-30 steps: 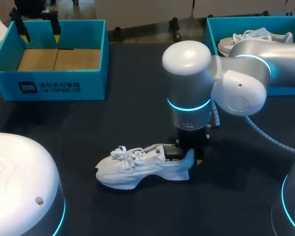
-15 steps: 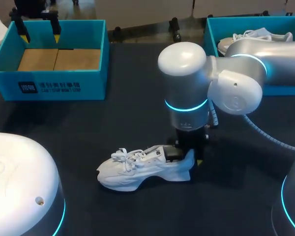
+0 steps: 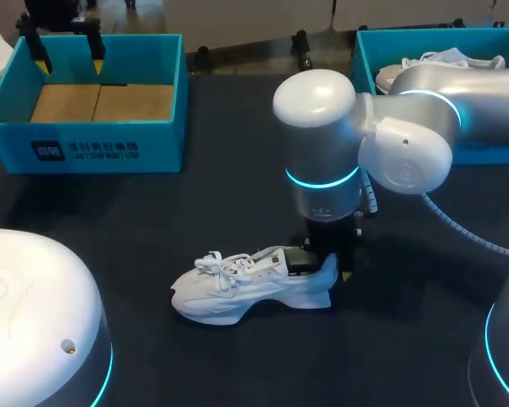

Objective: Take the shoe out of the shoebox, open the shoe tongue, remove and reinsert the insole, then place the shoe into the shoebox

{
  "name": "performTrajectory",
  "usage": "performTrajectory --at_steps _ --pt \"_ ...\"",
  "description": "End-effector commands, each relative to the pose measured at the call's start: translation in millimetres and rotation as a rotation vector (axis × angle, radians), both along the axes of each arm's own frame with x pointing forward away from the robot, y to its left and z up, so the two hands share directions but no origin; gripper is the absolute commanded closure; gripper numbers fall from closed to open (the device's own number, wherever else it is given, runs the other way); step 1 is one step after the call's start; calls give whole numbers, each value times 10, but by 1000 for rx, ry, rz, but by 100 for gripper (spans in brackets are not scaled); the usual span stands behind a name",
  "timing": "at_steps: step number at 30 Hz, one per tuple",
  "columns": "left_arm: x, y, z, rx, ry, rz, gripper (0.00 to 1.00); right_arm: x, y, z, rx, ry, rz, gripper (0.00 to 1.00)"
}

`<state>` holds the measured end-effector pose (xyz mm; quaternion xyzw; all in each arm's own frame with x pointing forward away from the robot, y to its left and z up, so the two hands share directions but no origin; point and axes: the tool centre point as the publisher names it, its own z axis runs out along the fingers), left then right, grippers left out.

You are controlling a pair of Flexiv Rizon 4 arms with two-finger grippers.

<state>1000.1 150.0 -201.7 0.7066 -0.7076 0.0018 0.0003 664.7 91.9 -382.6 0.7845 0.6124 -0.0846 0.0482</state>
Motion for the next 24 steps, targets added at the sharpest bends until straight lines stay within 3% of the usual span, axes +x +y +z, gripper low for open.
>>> performTrajectory --at_steps 1,3,6,9,15,19,22,24 --pt "-1 0 8 1 1 0 0 -38 66 -50 -68 -124 -671 100" --pt "-1 0 8 1 1 0 0 -48 77 -52 -67 -128 -677 100" --pt "-1 0 8 1 1 0 0 -70 93 -33 -70 -134 -681 91" --pt "-1 0 8 1 1 0 0 -85 103 -9 -69 -139 -683 73" --pt "-1 0 8 1 1 0 0 -93 113 1 -66 -145 -688 65" --pt "-1 0 8 1 1 0 0 -103 132 29 -49 -151 -686 52" --pt "-1 0 8 1 1 0 0 -113 146 97 -42 -160 -680 49" --pt "-1 0 8 1 1 0 0 -115 161 155 -12 -166 -670 11"
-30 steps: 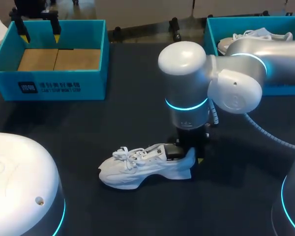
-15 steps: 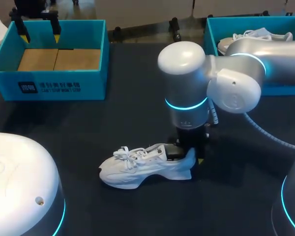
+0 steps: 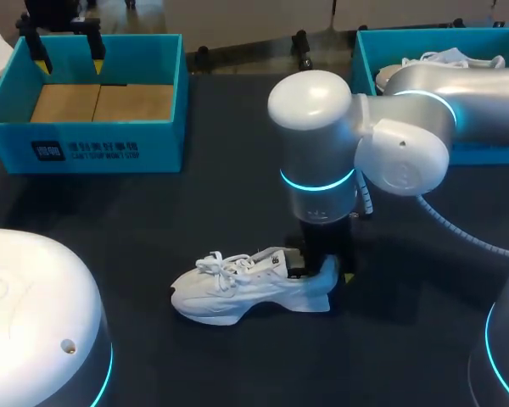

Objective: Take the shoe out of the shoebox, open the shoe tongue, remove and reinsert the insole, then place the shoe into the shoebox

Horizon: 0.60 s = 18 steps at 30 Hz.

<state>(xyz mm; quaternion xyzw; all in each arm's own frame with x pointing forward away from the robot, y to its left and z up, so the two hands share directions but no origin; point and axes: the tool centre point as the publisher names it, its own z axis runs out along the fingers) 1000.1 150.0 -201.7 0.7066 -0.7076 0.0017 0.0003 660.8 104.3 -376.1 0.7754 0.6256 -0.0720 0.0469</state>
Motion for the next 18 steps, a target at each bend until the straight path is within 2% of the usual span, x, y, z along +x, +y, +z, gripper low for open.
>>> performTrajectory --at_steps 1,10,18 --pt "-1 0 8 1 1 0 0 -74 39 120 -20 -142 -703 0" --pt "-1 0 8 1 1 0 0 -48 41 442 62 -105 -636 0" --pt "-1 0 8 1 1 0 0 -11 -52 675 190 -41 -512 0"
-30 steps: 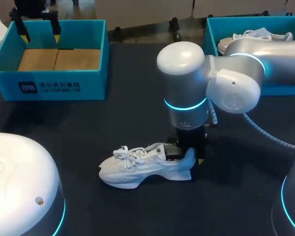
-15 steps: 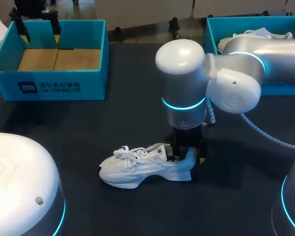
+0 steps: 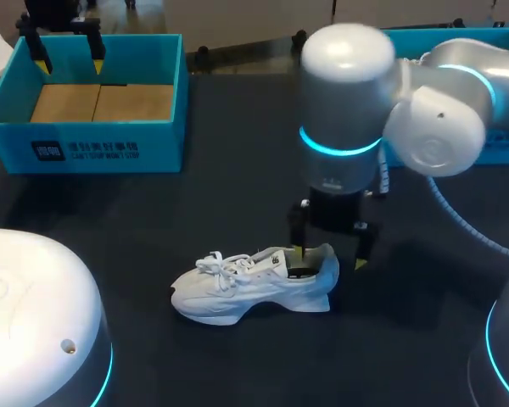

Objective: Take the shoe out of the shoebox, open the shoe tongue, remove and reinsert the insole, then place the shoe into the shoebox

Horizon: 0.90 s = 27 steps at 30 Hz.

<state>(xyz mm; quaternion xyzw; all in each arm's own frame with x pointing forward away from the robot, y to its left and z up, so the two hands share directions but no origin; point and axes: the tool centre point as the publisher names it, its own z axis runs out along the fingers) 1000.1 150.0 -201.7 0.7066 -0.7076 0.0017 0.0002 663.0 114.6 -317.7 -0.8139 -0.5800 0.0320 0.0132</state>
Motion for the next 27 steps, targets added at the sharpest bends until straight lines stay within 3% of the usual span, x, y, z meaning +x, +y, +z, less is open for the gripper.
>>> performTrajectory --at_steps 1,7,21,27 --pt "-2 0 8 1 1 1 0 -22 -164 110 74 -11 -353 0" --pt "-2 0 8 1 1 1 0 20 -192 258 78 22 -237 0" --pt "-2 0 8 1 1 1 0 142 -314 397 178 -18 100 0" --pt "-2 0 8 1 1 1 0 207 -416 491 255 -39 343 0"
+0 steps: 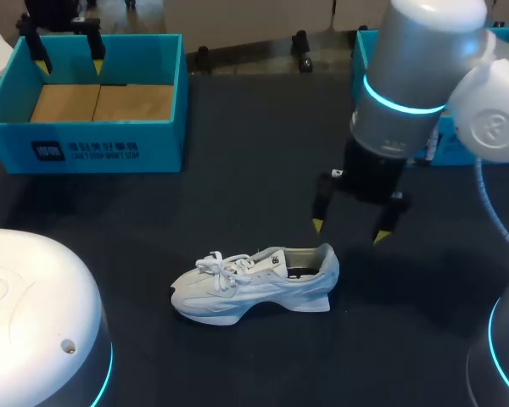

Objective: Take the shoe out of the shoebox, open the shoe tongue, remove and reinsert the insole, then place the shoe into the shoebox

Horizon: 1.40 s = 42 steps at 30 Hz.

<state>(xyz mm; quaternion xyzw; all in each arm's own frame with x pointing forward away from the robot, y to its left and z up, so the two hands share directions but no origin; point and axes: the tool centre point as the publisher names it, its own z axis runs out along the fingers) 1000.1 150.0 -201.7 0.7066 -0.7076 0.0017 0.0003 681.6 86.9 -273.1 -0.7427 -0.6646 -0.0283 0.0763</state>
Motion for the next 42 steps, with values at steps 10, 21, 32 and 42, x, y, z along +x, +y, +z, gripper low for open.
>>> performTrajectory --at_steps 10,21,32,42 --pt "-2 0 8 1 1 0 0 13 -329 84 238 -179 483 0" --pt "-2 0 8 1 1 0 0 13 -329 84 238 -179 483 0" --pt "-2 0 8 1 1 0 0 20 -817 187 519 -449 764 0" --pt "-2 0 8 1 1 0 0 140 -1141 164 868 -675 1077 0"
